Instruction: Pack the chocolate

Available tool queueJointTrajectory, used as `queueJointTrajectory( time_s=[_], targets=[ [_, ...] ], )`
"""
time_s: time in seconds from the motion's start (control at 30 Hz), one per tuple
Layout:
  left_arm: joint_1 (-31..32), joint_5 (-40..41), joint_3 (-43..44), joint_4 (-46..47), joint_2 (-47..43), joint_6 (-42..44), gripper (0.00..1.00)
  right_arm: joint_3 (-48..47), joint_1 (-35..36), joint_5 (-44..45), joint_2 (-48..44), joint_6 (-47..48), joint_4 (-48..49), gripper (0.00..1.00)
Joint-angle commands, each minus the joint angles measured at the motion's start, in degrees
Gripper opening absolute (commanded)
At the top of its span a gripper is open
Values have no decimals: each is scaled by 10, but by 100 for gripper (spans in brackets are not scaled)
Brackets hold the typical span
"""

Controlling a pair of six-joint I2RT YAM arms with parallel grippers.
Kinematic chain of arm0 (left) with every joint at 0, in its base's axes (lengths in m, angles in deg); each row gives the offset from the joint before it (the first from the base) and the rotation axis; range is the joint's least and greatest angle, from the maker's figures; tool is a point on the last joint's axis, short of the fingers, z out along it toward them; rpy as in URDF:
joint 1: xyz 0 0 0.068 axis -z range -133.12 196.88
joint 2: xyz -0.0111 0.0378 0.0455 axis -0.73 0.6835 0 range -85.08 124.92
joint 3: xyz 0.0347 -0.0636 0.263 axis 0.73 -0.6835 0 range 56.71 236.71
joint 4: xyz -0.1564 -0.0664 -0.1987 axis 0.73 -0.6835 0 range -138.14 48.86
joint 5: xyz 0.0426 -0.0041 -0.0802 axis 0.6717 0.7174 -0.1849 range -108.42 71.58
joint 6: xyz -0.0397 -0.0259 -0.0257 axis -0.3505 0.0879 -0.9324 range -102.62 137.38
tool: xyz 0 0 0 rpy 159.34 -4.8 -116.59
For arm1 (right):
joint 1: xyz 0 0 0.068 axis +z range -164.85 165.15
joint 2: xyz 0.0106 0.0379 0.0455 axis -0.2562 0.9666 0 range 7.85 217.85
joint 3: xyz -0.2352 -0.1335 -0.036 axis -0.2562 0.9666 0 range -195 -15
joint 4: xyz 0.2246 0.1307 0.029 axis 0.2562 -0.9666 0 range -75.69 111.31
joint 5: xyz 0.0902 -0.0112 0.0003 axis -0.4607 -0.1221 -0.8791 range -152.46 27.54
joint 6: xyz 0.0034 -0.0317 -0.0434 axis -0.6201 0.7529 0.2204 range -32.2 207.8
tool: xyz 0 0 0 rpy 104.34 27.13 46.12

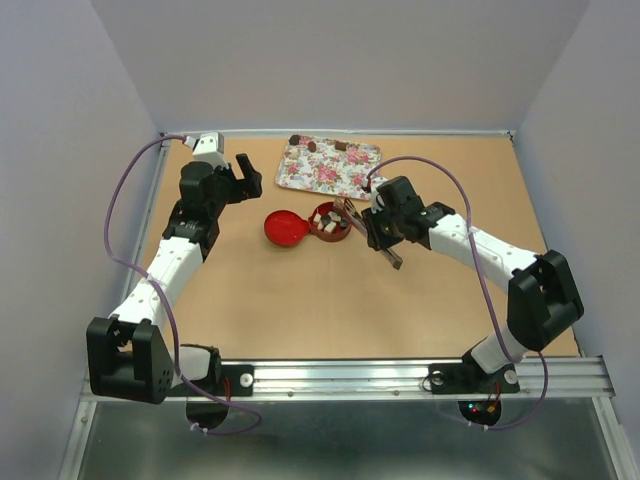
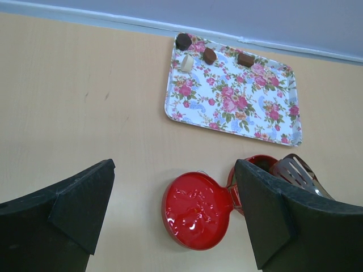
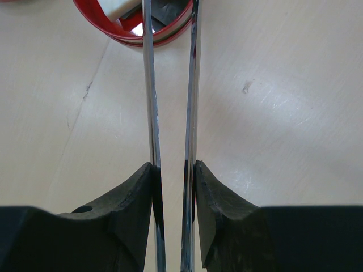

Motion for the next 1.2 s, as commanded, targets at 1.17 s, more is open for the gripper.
queueJointTrajectory(
  time_s=[1.17],
  targets=[
    [-2,-1,34,12,-17,-2,99,-110,6,85,-29,9,-16,46]
  ],
)
